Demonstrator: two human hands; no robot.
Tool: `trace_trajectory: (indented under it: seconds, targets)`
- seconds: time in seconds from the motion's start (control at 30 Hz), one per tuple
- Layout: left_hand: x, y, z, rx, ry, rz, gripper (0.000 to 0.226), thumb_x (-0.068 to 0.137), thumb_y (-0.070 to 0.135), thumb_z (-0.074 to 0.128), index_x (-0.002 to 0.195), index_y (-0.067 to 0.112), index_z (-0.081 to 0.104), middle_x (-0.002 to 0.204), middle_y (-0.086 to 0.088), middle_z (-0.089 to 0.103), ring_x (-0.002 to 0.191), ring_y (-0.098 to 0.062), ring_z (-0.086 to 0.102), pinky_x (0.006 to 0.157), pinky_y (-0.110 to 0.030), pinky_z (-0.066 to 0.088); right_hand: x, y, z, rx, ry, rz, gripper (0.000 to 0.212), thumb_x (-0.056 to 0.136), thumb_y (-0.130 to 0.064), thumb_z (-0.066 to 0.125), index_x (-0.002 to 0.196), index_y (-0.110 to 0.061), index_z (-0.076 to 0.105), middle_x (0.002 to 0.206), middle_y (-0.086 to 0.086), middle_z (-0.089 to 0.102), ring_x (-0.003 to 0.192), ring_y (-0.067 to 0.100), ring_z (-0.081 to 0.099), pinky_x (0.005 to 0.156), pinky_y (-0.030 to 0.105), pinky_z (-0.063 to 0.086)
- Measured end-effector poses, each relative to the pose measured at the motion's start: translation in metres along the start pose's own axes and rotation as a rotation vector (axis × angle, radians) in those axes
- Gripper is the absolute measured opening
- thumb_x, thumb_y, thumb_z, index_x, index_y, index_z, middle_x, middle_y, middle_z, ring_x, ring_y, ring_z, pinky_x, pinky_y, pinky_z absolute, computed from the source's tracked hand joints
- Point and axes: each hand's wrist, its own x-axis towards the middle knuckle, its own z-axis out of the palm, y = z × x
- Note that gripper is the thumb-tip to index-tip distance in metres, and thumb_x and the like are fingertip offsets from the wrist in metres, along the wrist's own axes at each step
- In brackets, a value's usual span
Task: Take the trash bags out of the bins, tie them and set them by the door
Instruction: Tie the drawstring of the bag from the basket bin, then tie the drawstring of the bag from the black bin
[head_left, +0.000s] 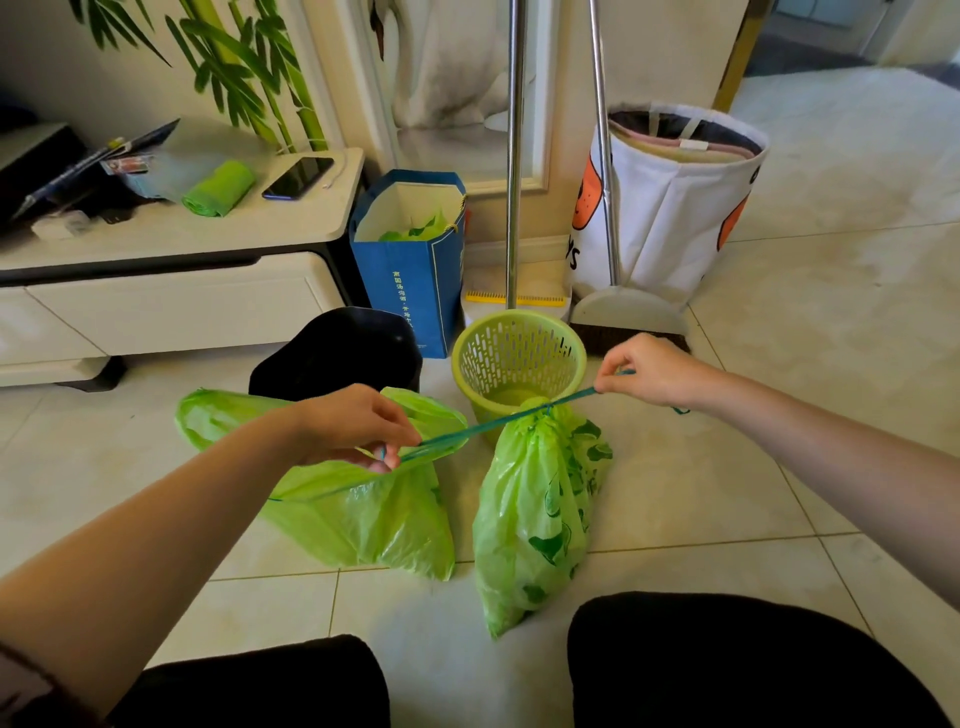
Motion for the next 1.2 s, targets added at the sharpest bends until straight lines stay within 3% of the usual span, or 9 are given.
trace_trajectory:
  seconds: [0.13, 0.27, 0.43, 0.6, 0.77, 0.93, 1.07, 1.13, 1.2]
  targets:
    - [0.003, -0.007, -0.002, -0.126, 0.026, -0.035, 0.011, 0.084, 0.008, 0.069, 0.091, -0.001, 0.071, 0.074, -0.013, 0.067, 0.074, -0.017, 0.064, 0.071, -0.030, 0.058, -0.002, 0.000, 0.003, -0.054, 0.030, 0.047, 0.023, 0.081, -0.029, 0.069, 0.060, -0.036, 0.061, 0.077, -0.007, 0.063, 0.092, 0.019, 0.063, 0.076, 0.044, 0.056]
    - [-0.003, -0.013, -0.011, -0.060, 0.050, -0.050, 0.006, 0.082, 0.004, 0.070, 0.086, 0.002, 0.074, 0.073, -0.012, 0.068, 0.075, -0.018, 0.062, 0.069, -0.025, 0.056, 0.000, -0.005, 0.004, -0.097, -0.079, 0.051, 0.018, 0.085, -0.028, 0.064, 0.067, -0.029, 0.064, 0.067, -0.005, 0.064, 0.066, 0.015, 0.061, 0.057, 0.025, 0.046]
    - [-0.015, -0.031, -0.025, -0.089, 0.079, -0.047, 0.020, 0.084, 0.006, 0.068, 0.104, 0.005, 0.071, 0.100, -0.010, 0.072, 0.096, -0.017, 0.066, 0.082, -0.030, 0.055, 0.009, -0.027, 0.006, -0.243, -0.101, -0.025, 0.022, 0.088, -0.029, 0.062, 0.066, -0.024, 0.065, 0.064, -0.010, 0.062, 0.062, 0.008, 0.055, 0.055, 0.019, 0.037]
    - [-0.029, -0.055, -0.048, -0.158, 0.213, -0.022, 0.015, 0.086, 0.007, 0.066, 0.101, 0.007, 0.071, 0.089, -0.009, 0.070, 0.086, -0.017, 0.065, 0.074, -0.028, 0.055, 0.030, -0.073, 0.013, -0.227, -0.076, -0.153, 0.019, 0.089, -0.024, 0.058, 0.088, -0.013, 0.073, 0.087, -0.002, 0.072, 0.073, 0.013, 0.063, 0.070, 0.025, 0.045]
    - [-0.036, -0.086, -0.071, -0.027, 0.499, 0.051, 0.011, 0.085, 0.005, 0.064, 0.081, 0.014, 0.069, 0.082, -0.010, 0.067, 0.071, -0.017, 0.062, 0.059, -0.022, 0.051, 0.053, -0.129, 0.043, -0.288, -0.134, -0.247, 0.022, 0.090, -0.023, 0.056, 0.096, -0.012, 0.074, 0.097, -0.001, 0.073, 0.090, 0.019, 0.065, 0.085, 0.034, 0.051]
    - [-0.033, -0.116, -0.090, 0.279, 0.938, 0.096, 0.008, 0.077, 0.008, 0.068, 0.079, 0.015, 0.070, 0.099, -0.007, 0.061, 0.095, -0.026, 0.056, 0.084, -0.030, 0.038, 0.086, -0.161, 0.087, -0.391, -0.227, -0.191, 0.031, 0.086, -0.026, 0.055, 0.098, 0.000, 0.068, 0.101, 0.020, 0.070, 0.096, 0.034, 0.064, 0.087, 0.043, 0.052]
    - [-0.024, -0.139, -0.100, 0.174, 1.073, -0.009, 0.033, 0.076, 0.010, 0.071, 0.107, 0.009, 0.061, 0.123, -0.014, 0.048, 0.118, -0.034, 0.041, 0.098, -0.038, 0.035, 0.106, -0.159, 0.114, -0.477, -0.303, -0.114, 0.038, 0.089, -0.038, 0.055, 0.096, -0.002, 0.062, 0.098, 0.016, 0.064, 0.098, 0.035, 0.058, 0.086, 0.039, 0.049]
    - [-0.018, -0.153, -0.104, -0.005, 1.041, -0.095, 0.054, 0.074, 0.016, 0.076, 0.121, 0.010, 0.049, 0.129, -0.015, 0.044, 0.121, -0.033, 0.043, 0.103, -0.042, 0.038, 0.113, -0.155, 0.124, -0.486, -0.335, -0.070, 0.047, 0.090, -0.041, 0.054, 0.110, 0.001, 0.059, 0.113, 0.017, 0.062, 0.106, 0.034, 0.057, 0.086, 0.036, 0.048]
    - [-0.014, -0.164, -0.105, -0.189, 0.947, -0.184, 0.072, 0.070, 0.025, 0.081, 0.128, 0.013, 0.040, 0.130, -0.014, 0.043, 0.118, -0.033, 0.049, 0.100, -0.048, 0.045, 0.118, -0.152, 0.132, -0.470, -0.366, -0.043, 0.044, 0.091, -0.042, 0.054, 0.103, 0.000, 0.059, 0.108, 0.016, 0.061, 0.102, 0.033, 0.057, 0.077, 0.031, 0.043]
